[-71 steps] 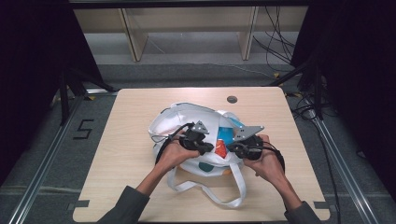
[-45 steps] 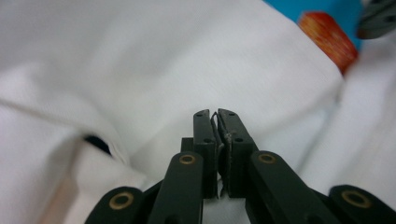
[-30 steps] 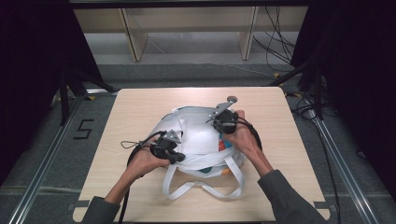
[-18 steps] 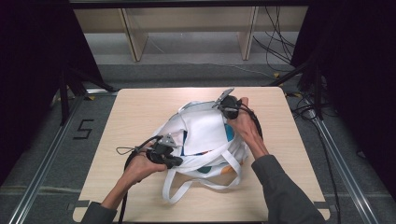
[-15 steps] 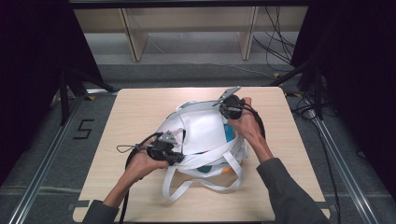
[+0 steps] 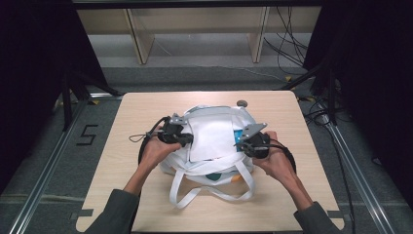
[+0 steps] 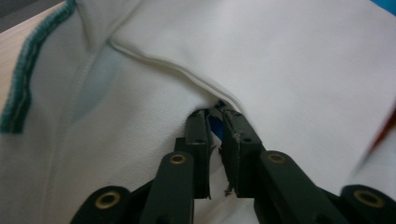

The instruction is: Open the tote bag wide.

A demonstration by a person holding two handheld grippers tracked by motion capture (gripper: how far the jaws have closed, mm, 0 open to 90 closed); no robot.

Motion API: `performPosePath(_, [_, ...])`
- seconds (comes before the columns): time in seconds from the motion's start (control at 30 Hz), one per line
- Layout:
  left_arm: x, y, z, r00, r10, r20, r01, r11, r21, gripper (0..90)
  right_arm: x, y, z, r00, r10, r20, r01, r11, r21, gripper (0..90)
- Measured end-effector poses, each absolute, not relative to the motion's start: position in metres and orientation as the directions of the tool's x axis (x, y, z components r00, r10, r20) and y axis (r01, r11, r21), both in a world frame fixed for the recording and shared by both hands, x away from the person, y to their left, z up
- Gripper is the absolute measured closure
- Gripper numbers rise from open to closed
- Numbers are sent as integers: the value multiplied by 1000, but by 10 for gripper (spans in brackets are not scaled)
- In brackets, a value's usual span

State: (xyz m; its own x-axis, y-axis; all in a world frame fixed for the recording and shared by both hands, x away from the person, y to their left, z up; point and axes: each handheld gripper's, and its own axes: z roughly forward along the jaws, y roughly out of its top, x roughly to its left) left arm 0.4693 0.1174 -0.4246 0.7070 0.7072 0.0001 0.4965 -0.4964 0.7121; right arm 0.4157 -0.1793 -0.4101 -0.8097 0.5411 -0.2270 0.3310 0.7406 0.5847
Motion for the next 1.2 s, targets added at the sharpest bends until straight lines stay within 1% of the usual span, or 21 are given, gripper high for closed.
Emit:
performPosePath(0.07, [481,123,-428,658,746,100,505,-536,676,832,416,-187,-416,-802,537,-262,345,774,531,900])
performPosePath(0.1, [486,127,-431,643,758,109,514,-532,673,840,417,-193,-420,-794,542,-275,364,787,498,900])
performPosePath(0.13, [492,137,-434,629,775,68,546,-502,671,851,420,-197,-425,-787,549,-282,379,790,481,900])
performPosePath(0.17, [493,142,-438,613,790,11,568,-450,689,874,425,-205,-435,-786,567,-246,401,770,496,900])
performPosePath(0.2, [494,147,-441,617,787,5,574,-454,681,888,426,-208,-441,-789,581,-202,423,751,507,900])
performPosePath(0.33, [492,145,-447,622,782,47,567,-491,662,892,428,-207,-445,-785,584,-206,424,749,510,900])
performPosePath(0.37, [489,144,-444,622,780,68,561,-504,657,885,428,-205,-443,-789,576,-215,422,762,491,900])
performPosePath(0.43, [482,143,-438,634,771,61,548,-503,668,834,425,-204,-439,-774,594,-219,426,745,513,900])
performPosePath(0.57, [449,139,-424,718,696,2,487,-506,712,796,411,-204,-421,-786,560,-263,324,735,596,900])
performPosePath(0.6, [441,139,-424,731,682,2,477,-514,713,790,404,-201,-414,-817,532,-222,291,713,638,900])
performPosePath(0.63, [434,139,-425,745,667,-3,471,-522,711,787,398,-199,-410,-816,548,-183,301,673,676,900])
performPosePath(0.67, [428,139,-427,753,658,1,465,-533,707,786,394,-196,-409,-826,532,-188,278,674,684,900])
performPosePath(0.77, [413,147,-436,765,644,22,457,-566,686,792,387,-188,-415,-850,492,-187,273,716,642,900])
performPosePath(0.8, [411,150,-438,772,635,14,454,-567,687,799,386,-187,-422,-849,487,-203,283,745,605,900])
performPosePath(0.87, [407,160,-443,780,625,-1,448,-558,698,817,385,-188,-434,-857,480,-187,302,763,572,900])
performPosePath(0.93, [409,164,-446,761,647,-36,473,-518,713,833,383,-186,-444,-860,473,-191,308,779,546,900])
performPosePath(0.97, [411,166,-446,764,643,-47,476,-513,714,837,383,-186,-446,-861,473,-189,308,778,547,900])
performPosePath(1.07, [409,164,-439,764,645,-14,453,-522,723,819,385,-187,-439,-865,466,-186,304,783,543,900])
performPosePath(1.1, [407,166,-432,765,643,-46,454,-487,746,808,384,-189,-435,-852,490,-183,322,768,554,900])
performPosePath(1.13, [408,170,-424,758,651,-42,439,-462,771,808,385,-192,-430,-853,487,-185,274,722,635,900])
performPosePath(1.2, [416,179,-412,718,696,2,419,-435,797,809,391,-201,-414,-833,517,-196,240,657,714,900])
